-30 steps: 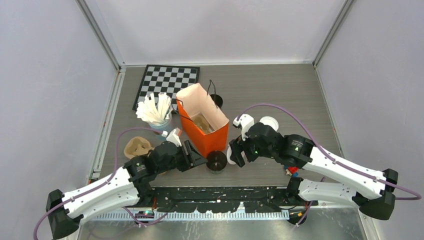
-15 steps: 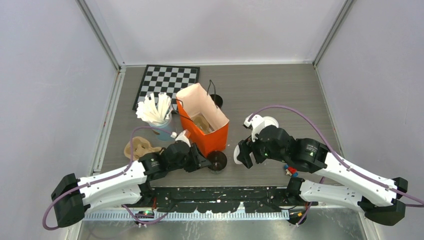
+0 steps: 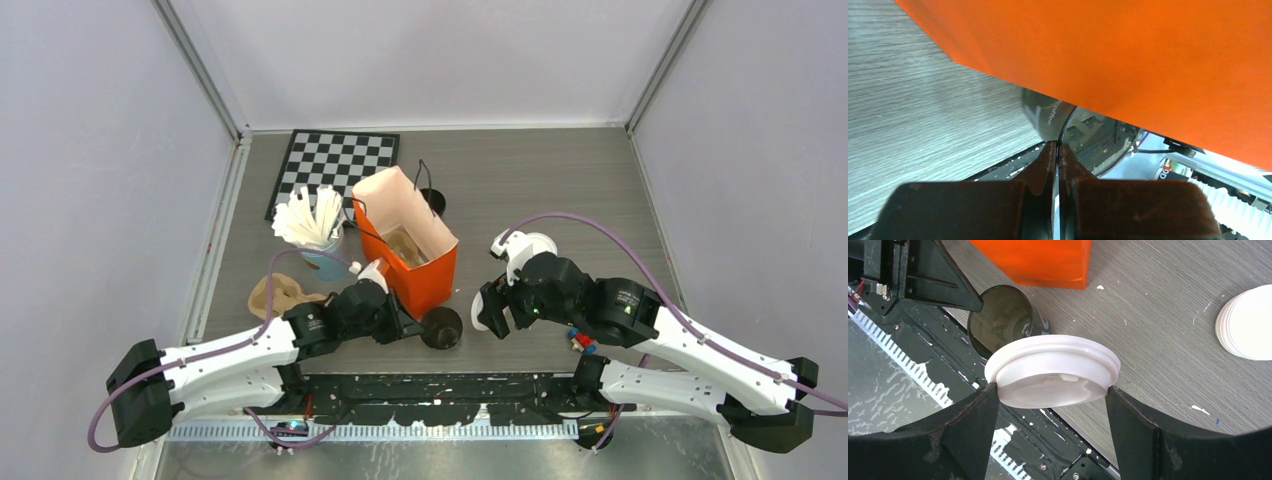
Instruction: Pack the takeout coffee
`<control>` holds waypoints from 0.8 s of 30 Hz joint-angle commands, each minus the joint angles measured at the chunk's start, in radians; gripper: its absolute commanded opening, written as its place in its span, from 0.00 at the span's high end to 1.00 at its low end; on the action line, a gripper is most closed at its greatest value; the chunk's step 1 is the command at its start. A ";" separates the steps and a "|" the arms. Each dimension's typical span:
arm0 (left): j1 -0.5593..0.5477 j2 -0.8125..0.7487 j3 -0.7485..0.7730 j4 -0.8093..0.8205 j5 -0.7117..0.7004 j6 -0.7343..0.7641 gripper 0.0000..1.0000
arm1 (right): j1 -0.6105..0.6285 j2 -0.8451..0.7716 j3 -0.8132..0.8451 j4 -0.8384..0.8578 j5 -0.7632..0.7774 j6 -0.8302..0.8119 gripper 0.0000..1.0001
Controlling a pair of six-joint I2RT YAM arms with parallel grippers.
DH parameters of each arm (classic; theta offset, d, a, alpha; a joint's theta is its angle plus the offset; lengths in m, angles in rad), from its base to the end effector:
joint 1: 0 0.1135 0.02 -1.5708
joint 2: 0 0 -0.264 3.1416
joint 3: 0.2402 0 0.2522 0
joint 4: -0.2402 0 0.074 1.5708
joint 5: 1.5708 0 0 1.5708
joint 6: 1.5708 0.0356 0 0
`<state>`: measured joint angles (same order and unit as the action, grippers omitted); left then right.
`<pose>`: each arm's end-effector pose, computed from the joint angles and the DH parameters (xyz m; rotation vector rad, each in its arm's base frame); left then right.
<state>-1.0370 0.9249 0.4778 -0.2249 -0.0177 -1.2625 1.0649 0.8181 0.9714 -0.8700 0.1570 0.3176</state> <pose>0.0991 -0.1664 0.2043 -0.2963 2.5211 -1.1082 0.0799 0.1327 0.3312 -0.7745 2.2045 0.5359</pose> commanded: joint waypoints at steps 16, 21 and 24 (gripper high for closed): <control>-0.052 0.111 0.125 -0.055 0.130 0.072 0.90 | 0.004 0.059 0.115 -0.095 0.019 0.045 0.29; -0.051 0.057 0.110 -0.071 0.110 0.064 0.68 | 0.004 0.087 0.132 -0.114 -0.013 0.045 0.29; -0.049 -0.023 0.098 -0.114 0.056 0.039 0.57 | 0.005 0.130 0.170 -0.146 -0.030 0.049 0.29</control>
<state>-1.0843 0.9985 0.5808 -0.3069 0.0937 -1.2026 1.0649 0.9077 1.0672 -0.9863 0.1528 0.3523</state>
